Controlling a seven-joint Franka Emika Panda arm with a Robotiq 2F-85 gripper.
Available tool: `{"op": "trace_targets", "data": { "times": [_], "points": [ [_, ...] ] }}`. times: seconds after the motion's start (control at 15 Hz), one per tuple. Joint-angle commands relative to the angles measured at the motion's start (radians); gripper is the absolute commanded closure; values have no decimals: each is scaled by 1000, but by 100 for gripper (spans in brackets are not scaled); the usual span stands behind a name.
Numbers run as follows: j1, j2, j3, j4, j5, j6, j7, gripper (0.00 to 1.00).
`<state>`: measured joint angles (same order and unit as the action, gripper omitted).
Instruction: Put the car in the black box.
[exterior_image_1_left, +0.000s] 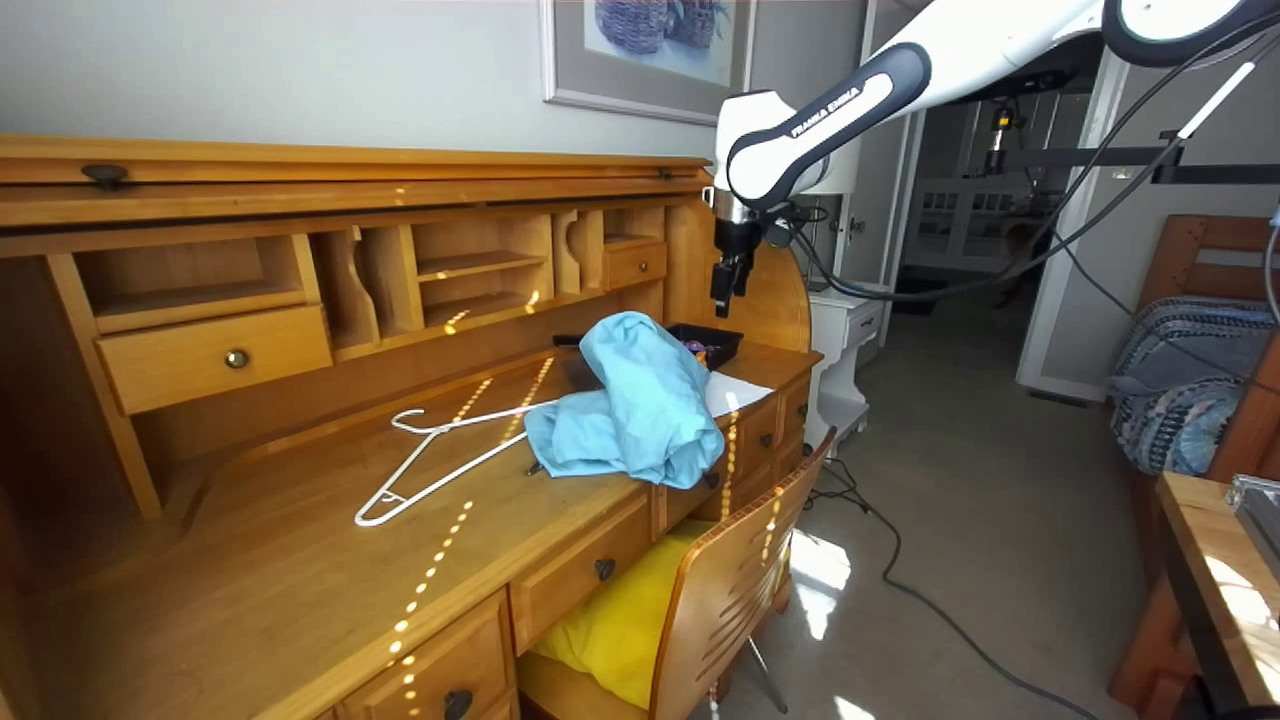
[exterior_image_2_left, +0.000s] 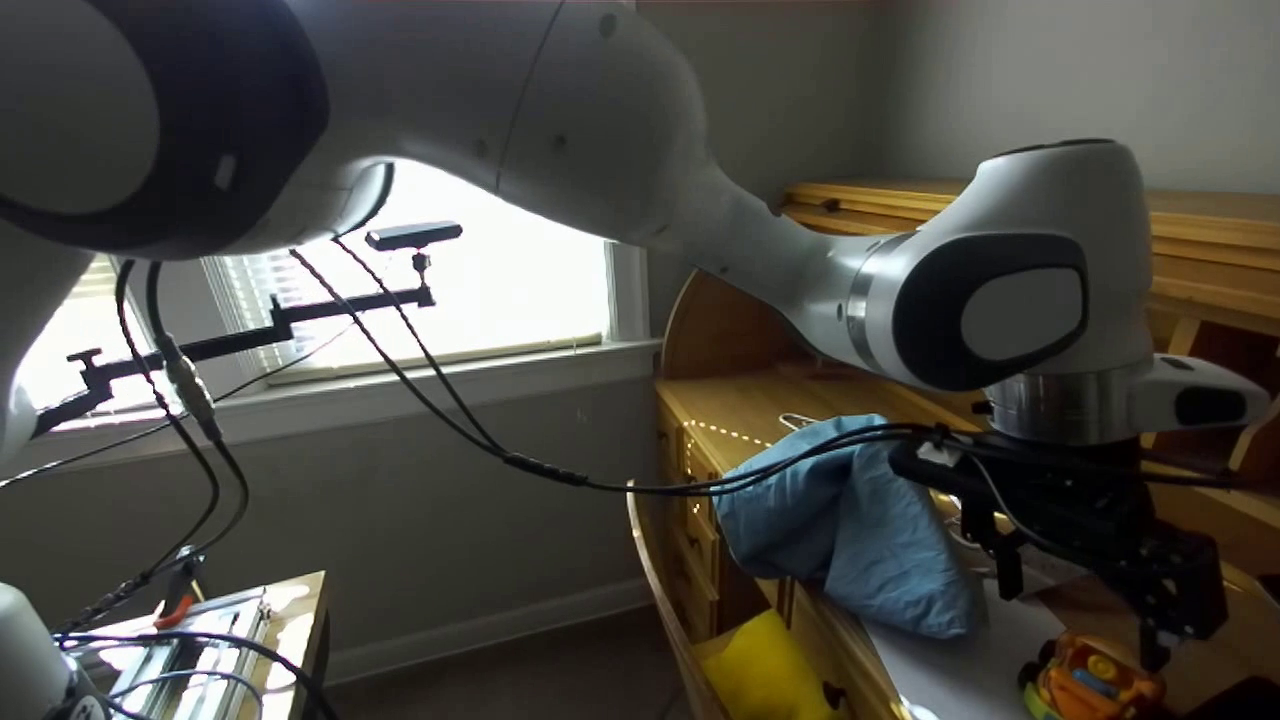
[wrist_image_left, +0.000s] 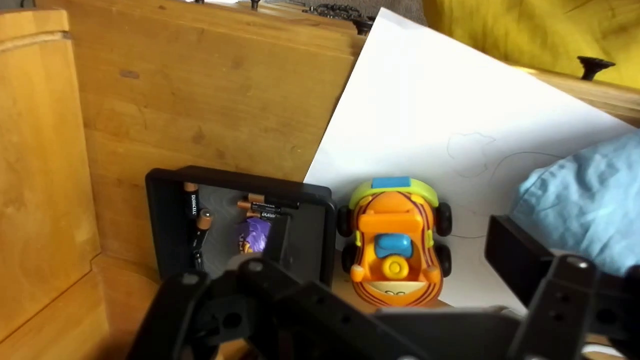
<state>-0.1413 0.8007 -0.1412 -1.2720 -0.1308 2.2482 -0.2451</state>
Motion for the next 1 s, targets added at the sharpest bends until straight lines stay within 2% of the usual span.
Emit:
{"op": "trace_targets", "data": {
  "times": [0.0, 0.33, 0.93],
  "points": [
    [-12, 2, 17, 3, -14, -4, 6, 0],
    [-14, -1, 17, 2, -14, -4, 6, 0],
    [-29, 194, 34, 139, -18, 76, -25, 0]
  ]
}}
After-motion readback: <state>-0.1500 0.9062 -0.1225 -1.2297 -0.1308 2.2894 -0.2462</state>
